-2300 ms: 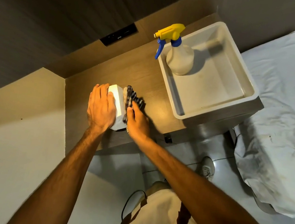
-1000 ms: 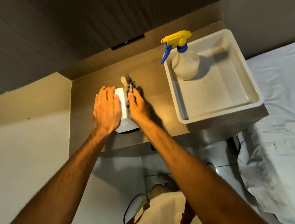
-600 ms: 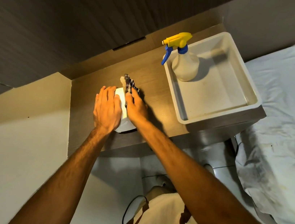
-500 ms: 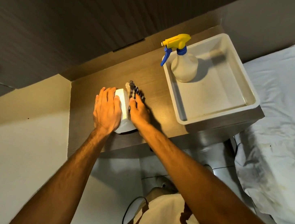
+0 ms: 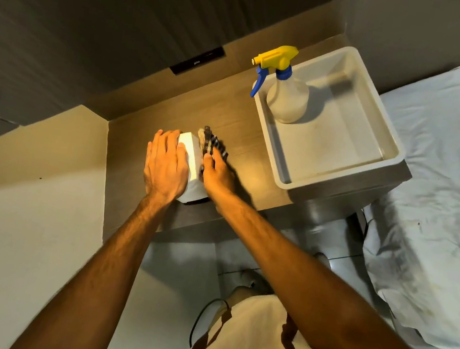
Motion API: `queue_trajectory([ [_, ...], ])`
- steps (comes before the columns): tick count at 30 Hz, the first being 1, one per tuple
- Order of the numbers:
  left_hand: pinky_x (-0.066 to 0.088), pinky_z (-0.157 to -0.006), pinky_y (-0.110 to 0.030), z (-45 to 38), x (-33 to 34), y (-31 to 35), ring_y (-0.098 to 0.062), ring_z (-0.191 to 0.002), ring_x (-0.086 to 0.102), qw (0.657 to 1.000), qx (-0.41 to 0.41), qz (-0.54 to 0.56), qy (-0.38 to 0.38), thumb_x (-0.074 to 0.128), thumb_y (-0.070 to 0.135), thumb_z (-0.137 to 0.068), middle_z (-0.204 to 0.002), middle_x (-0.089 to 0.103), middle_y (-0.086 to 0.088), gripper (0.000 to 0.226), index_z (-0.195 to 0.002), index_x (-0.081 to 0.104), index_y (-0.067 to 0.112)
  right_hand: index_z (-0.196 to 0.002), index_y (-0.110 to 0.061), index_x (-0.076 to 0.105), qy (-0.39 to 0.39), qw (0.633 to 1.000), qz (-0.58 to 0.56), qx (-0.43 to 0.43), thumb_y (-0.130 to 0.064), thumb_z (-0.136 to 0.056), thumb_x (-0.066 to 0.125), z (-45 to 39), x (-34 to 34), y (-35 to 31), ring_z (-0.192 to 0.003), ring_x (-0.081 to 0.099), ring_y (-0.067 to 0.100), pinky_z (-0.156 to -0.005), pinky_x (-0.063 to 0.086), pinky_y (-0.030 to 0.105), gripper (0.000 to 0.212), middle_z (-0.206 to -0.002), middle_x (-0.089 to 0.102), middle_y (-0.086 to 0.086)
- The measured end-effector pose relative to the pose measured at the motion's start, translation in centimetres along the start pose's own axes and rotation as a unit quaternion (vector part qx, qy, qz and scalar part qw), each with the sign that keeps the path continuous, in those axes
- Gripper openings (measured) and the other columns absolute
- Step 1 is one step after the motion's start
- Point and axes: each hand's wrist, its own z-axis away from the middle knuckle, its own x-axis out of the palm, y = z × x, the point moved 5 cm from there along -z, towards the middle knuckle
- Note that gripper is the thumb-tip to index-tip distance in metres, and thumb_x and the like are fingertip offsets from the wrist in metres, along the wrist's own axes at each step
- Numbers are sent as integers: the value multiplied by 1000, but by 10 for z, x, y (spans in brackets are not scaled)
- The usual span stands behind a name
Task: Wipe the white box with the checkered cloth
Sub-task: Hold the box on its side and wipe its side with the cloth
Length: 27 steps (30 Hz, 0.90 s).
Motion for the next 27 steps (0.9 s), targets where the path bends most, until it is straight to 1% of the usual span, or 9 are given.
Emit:
queue_trajectory([
  [3,22,-127,-55,-1,1,-1,-34,-150,35,1000,-1,-3,1,28,34,-106,-151,51,-17,50,-144,47,9,-155,-37,34,-28,999,-22,-10,-40,-107,34,33,3,16,-130,55,32,-107,52,50,48,-149,51,12],
  [7,21,-128,-55,0,2,0,-33,-152,32,1000,7,-9,-9,23,36,-106,-152,50,-15,51,-144,47,12,-149,-47,37,-40,996,-30,-73,-49,-99,35,17,10,-17,-131,56,30,-108,52,52,50,-150,53,8],
  [11,20,-128,-54,-1,0,1,-32,-152,33,1000,-6,5,0,25,34,-105,-152,50,-15,51,-144,48,11,-151,-34,45,-22,999,-8,-38,-40,-107,33,-17,5,-24,-127,59,35,-107,51,52,46,-145,58,15],
  [13,21,-128,-54,0,0,2,-33,-151,34,1000,-4,0,2,27,33,-105,-152,51,-16,50,-144,48,10,-153,-32,41,-15,1000,-11,-5,-40,-108,31,-7,-3,-12,-130,56,35,-109,49,49,47,-148,55,15],
  [15,21,-128,-53,0,-1,2,-34,-151,34,1000,-1,-4,2,27,32,-106,-152,50,-16,49,-144,47,10,-156,-38,33,-28,1000,-13,5,-43,-108,31,19,-4,-2,-133,54,33,-108,49,48,49,-153,50,12],
  [18,20,-128,-54,-2,-1,-1,-34,-152,32,1000,0,1,-4,28,32,-107,-152,50,-17,48,-145,47,9,-158,-45,23,-51,997,-21,-58,-48,-107,32,48,4,-9,-141,47,29,-113,45,50,52,-162,39,4],
  [20,19,-128,-56,-2,1,-2,-33,-153,30,1000,10,-7,-13,30,32,-108,-153,49,-17,47,-146,46,10,-158,-42,26,-37,995,-26,-84,-46,-107,34,31,7,-25,-143,45,28,-116,43,52,52,-162,39,4],
  [24,16,-129,-53,0,-1,4,-34,-153,31,1000,-8,8,-12,25,33,-105,-153,48,-18,53,-146,45,7,-151,-37,42,-17,999,0,-29,-47,-105,32,-16,6,-30,-131,56,37,-108,50,55,48,-146,56,14],
  [27,19,-128,-54,1,-3,6,-35,-152,33,1000,-12,2,-7,26,32,-104,-152,49,-19,52,-146,45,7,-151,-34,42,3,999,38,-13,-46,-106,33,-6,-3,-13,-130,56,37,-107,51,55,47,-145,56,15],
])
